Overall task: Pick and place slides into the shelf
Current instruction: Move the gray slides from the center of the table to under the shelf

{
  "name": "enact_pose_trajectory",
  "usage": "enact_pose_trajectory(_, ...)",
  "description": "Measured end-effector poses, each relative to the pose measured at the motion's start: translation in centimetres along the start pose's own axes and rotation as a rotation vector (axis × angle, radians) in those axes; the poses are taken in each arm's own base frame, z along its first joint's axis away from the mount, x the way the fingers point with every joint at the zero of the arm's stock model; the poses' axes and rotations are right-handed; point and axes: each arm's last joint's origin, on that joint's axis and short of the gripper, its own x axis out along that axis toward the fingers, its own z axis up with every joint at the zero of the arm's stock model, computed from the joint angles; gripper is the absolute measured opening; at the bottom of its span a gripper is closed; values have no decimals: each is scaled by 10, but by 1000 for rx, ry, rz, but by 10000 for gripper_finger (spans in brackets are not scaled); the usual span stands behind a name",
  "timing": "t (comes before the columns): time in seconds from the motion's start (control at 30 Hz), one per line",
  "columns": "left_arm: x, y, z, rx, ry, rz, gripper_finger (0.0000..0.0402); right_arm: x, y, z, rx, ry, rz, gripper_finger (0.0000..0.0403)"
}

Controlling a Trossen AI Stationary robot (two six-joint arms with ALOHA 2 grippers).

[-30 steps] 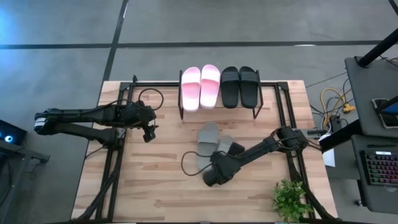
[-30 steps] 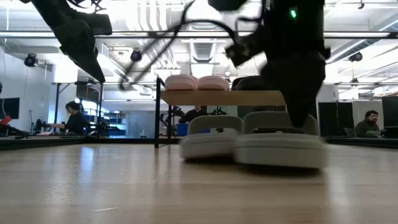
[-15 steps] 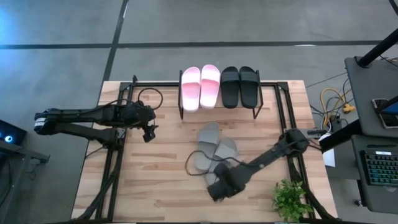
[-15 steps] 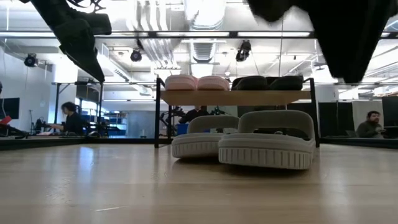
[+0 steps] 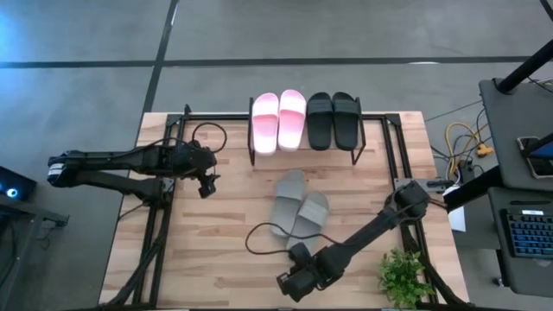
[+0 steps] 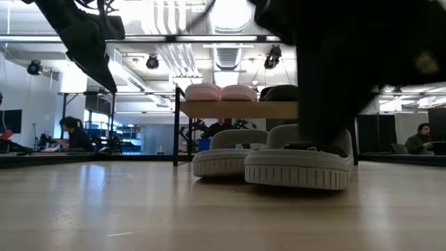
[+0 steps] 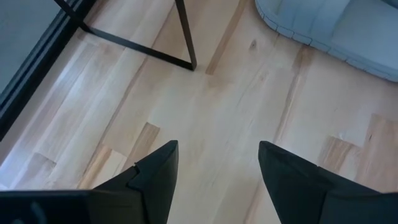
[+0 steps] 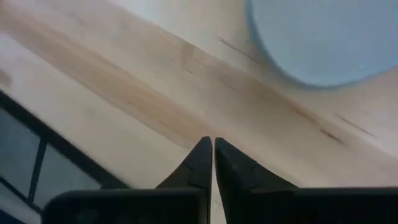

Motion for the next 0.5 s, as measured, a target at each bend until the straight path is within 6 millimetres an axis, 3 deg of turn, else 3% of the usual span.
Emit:
enact_pose_trajectory(0.1,0,-1,0,3,1,-7,208,14,-1,0,4,-29,3,9)
enact_pose_trajectory(0.23,0,-1,-1,6,9,-10,208,19,-4,5,7,-91,-19,9)
enact_pose_trajectory(0.5,0,-1,-1,1,10,-10,208,15,-41,25,-56,-159,-388,8)
